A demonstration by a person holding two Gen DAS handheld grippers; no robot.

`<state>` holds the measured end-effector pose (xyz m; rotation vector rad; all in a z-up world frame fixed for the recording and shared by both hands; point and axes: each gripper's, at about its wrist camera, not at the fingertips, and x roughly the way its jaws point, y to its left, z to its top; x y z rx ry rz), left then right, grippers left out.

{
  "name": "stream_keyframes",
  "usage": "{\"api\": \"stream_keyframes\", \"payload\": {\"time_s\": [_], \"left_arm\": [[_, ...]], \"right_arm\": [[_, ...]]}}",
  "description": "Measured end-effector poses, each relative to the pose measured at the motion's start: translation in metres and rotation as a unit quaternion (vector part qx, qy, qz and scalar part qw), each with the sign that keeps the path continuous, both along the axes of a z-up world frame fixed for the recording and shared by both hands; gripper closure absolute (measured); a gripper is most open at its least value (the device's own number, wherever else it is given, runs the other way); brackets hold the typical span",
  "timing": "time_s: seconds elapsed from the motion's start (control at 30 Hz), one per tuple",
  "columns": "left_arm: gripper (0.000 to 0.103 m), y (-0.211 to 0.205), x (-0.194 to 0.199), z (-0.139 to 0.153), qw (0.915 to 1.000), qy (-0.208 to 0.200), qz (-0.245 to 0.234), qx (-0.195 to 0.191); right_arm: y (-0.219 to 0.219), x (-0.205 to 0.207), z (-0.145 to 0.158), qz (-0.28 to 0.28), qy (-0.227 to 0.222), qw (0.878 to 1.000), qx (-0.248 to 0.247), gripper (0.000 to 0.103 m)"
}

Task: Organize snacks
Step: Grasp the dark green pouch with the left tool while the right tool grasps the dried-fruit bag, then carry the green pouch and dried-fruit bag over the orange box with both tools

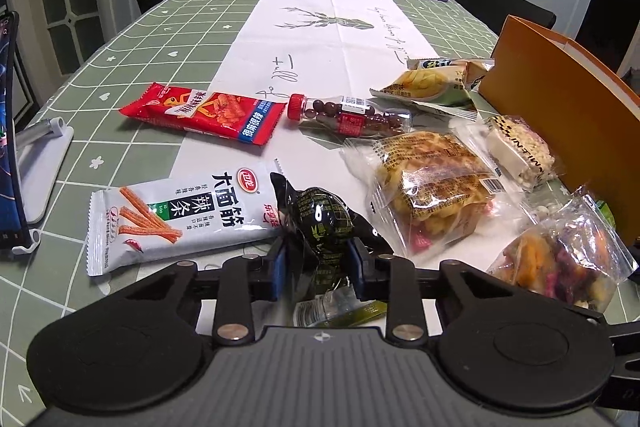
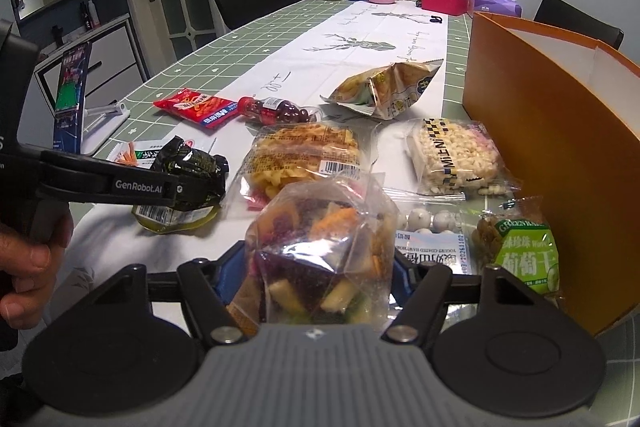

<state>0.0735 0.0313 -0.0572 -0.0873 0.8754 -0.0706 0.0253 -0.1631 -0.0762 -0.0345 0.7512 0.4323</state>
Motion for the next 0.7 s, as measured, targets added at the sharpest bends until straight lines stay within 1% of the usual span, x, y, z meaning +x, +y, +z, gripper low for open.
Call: {"api": "stream_keyframes", "payload": {"time_s": [0.13, 0.53, 0.7], "left_arm": [[0.072, 0.0006, -0.0008, 0.0002, 1.0000, 0.001, -0.002, -0.004], [0.073, 0.0023, -0.0027, 0.0008, 0.9999, 0.001, 0.001, -0.012], [0.073, 0.0027, -0.0047, 0.0059, 0.9998, -0.002, 0.000, -0.020]], "right_arm": [[0.0000, -0.0003, 0.0002, -0.001, 0.000, 1.000, 0.000, 0.035], [-0.0009, -0.0006, 0.0038, -0.004, -0.004, 1.000, 0.000, 0.035], [-0.0014, -0.0008, 0.0055, -0.006, -0.006, 1.000, 0.000, 0.036]]}}
